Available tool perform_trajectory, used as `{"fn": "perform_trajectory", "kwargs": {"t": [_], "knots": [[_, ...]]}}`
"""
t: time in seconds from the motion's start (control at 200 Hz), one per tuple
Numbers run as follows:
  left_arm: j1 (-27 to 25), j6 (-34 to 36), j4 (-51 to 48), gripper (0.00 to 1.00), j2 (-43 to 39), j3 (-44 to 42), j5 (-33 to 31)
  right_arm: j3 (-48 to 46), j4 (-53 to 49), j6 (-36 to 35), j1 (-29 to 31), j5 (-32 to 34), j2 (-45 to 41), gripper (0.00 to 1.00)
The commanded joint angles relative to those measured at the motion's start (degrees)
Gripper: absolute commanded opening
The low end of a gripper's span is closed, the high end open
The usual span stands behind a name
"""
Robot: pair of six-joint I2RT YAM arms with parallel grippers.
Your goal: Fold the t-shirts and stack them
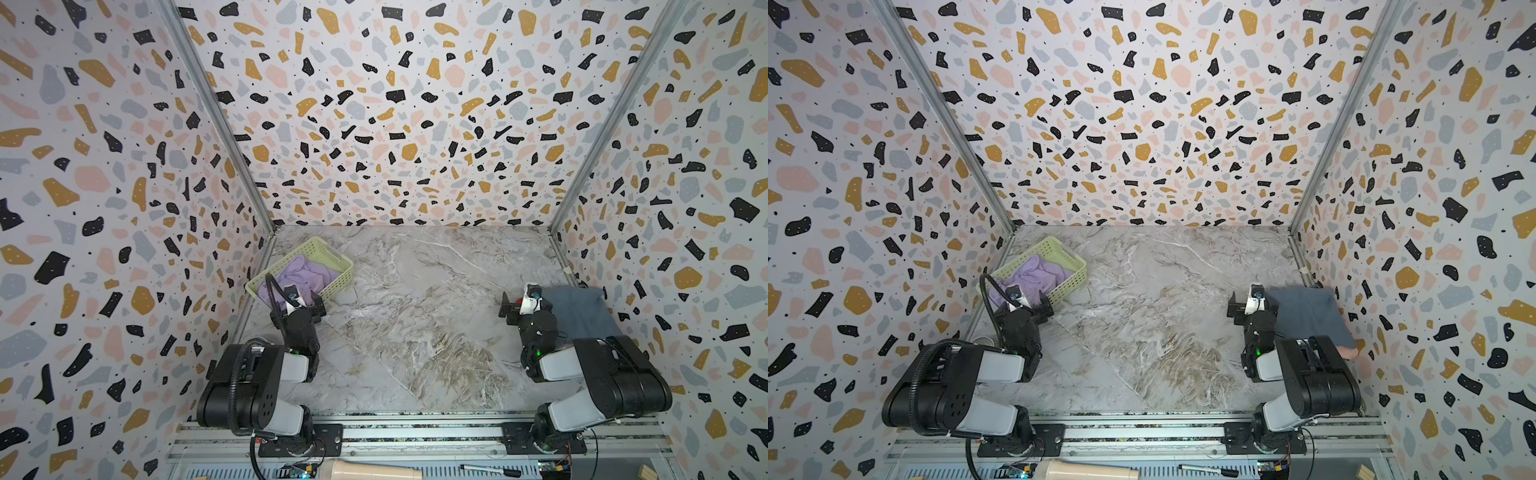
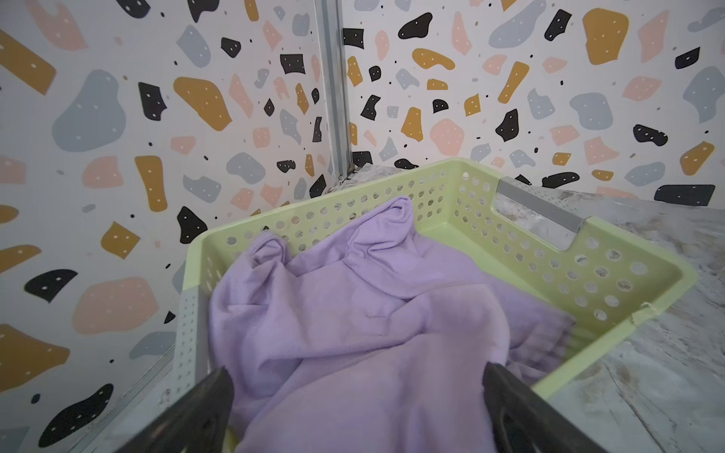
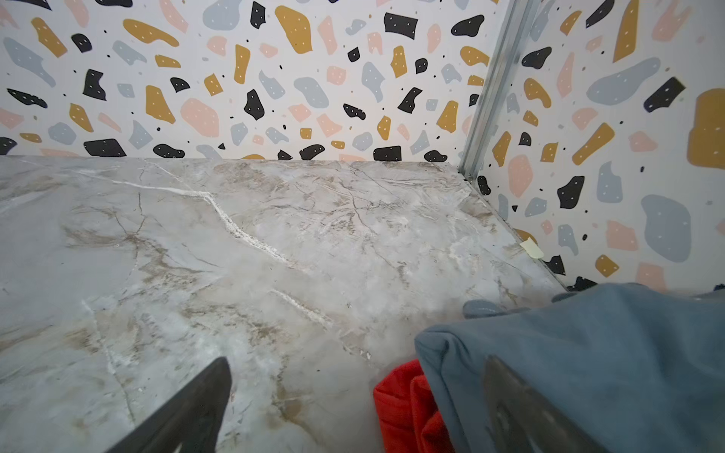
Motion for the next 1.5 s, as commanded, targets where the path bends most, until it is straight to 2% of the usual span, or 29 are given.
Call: {"fn": "perform_trajectory", "kwargs": {"t": [0.0,0.896,0.931,0.956,1.016,1.056,1.106,1.282,1.407,1.492], "knots": [[-0.07,0.84,2.56,1.0,-0.95,-0.17,-0.59,0.4,0.39,0.01,0.2,0.11,-0.79,0.99],[-0.07,0.67,3.03,0.99,-1.46,-0.42,-0.39,0.04,1.41,-0.71,0.44,-0.5,-1.62,0.99],[-0.07,0.87,2.96,0.99,-2.37,-0.2,0.11,1.55,-2.24,-1.69,0.84,-1.53,-3.33,0.99],[-0.07,1.29,0.64,0.99,-4.16,0.64,0.67,3.37,-6.69,-2.48,1.23,-1.73,-5.25,0.99],[-0.07,1.04,-12.69,0.99,-9.12,5.34,1.24,8.53,-19.2,-2.31,2.72,0.95,-9.39,0.99],[-0.07,-0.35,-20.33,1.0,-11.62,8.75,1.26,12.42,-28.21,0.54,3.64,2.79,-11.97,0.99],[-0.07,-4.92,-28.27,1.0,-14.44,12.38,2.57,15.42,-35.14,5.22,3.99,2.05,-14.25,0.99],[-1.88,-22.08,-42.34,1.0,-24.07,17.92,18.17,20.81,-50.53,18.15,7.6,-11.82,-21.76,0.99],[-10.02,-29.24,-51.25,1.0,-30.02,19.68,25.23,20.02,-55.38,25.39,13.05,-24.11,-27.9,0.99],[-16.54,-34.91,-54.28,0.99,-33.13,19.11,28.02,17.41,-54.45,31.76,18.68,-27.6,-31.84,0.99]]}}
